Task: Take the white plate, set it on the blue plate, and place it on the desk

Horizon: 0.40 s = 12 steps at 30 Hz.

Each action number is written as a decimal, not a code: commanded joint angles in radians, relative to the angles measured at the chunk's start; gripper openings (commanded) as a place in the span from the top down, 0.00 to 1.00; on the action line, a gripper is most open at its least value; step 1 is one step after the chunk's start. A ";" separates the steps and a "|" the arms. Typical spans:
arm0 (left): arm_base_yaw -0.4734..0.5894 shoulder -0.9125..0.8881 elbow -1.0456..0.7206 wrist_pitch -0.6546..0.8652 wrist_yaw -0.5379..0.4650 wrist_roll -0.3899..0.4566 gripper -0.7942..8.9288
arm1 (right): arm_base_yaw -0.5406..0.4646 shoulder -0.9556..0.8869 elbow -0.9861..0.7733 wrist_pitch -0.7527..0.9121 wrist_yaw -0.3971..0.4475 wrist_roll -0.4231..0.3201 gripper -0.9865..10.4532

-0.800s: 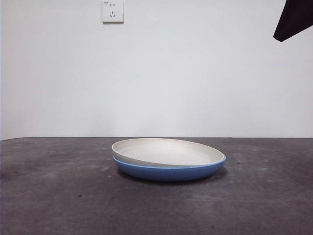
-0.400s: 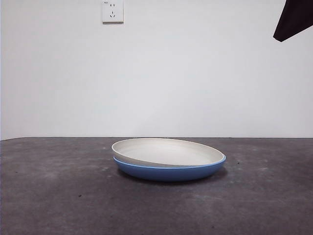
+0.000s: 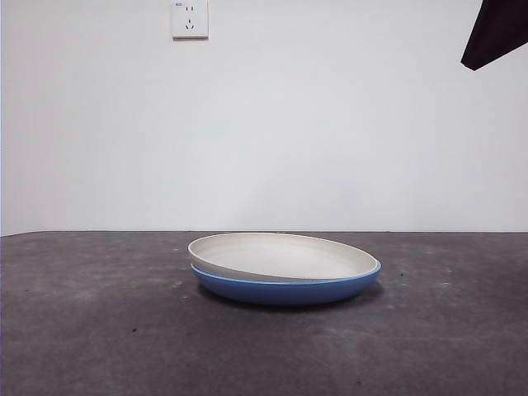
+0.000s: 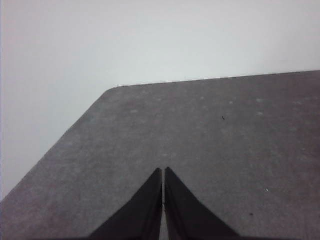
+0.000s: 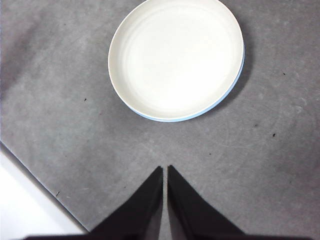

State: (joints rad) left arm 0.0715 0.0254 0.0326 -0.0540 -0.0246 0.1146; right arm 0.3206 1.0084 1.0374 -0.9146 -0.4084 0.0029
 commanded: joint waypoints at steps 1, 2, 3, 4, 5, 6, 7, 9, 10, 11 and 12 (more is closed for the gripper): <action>0.002 -0.022 -0.021 -0.050 -0.003 -0.003 0.91 | 0.005 0.009 0.018 0.007 -0.003 -0.011 0.91; 0.002 -0.023 -0.021 -0.063 -0.003 -0.003 0.91 | 0.005 0.009 0.018 0.007 -0.003 -0.011 0.91; 0.002 -0.023 -0.021 -0.074 -0.003 -0.003 0.91 | 0.005 0.009 0.018 0.007 -0.003 -0.011 0.91; 0.002 -0.023 -0.021 -0.087 -0.003 -0.003 0.91 | 0.005 0.008 0.018 0.007 -0.003 -0.011 0.91; 0.002 -0.023 -0.021 -0.106 -0.003 -0.004 0.91 | 0.005 0.008 0.018 0.007 -0.003 -0.011 0.91; 0.002 -0.023 -0.021 -0.121 -0.002 -0.004 0.91 | 0.005 0.009 0.018 0.007 -0.003 -0.011 0.91; 0.002 -0.023 -0.021 -0.137 -0.002 -0.006 0.91 | 0.005 0.009 0.018 0.008 -0.003 -0.011 0.91; 0.002 -0.023 -0.021 -0.136 -0.002 -0.031 0.91 | 0.005 0.008 0.018 0.009 -0.003 -0.011 0.91; 0.002 -0.023 -0.021 -0.137 -0.002 -0.039 0.91 | 0.005 0.008 0.018 0.010 -0.003 -0.011 0.91; 0.002 -0.023 -0.021 -0.136 -0.002 -0.051 0.91 | 0.005 0.008 0.018 0.010 -0.003 -0.011 0.91; 0.002 -0.023 -0.021 -0.136 -0.002 -0.053 0.91 | 0.005 0.008 0.018 0.010 -0.003 -0.011 0.91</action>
State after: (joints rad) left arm 0.0715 0.0044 0.0322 -0.1841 -0.0242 0.0853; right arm 0.3206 1.0084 1.0374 -0.9138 -0.4084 0.0029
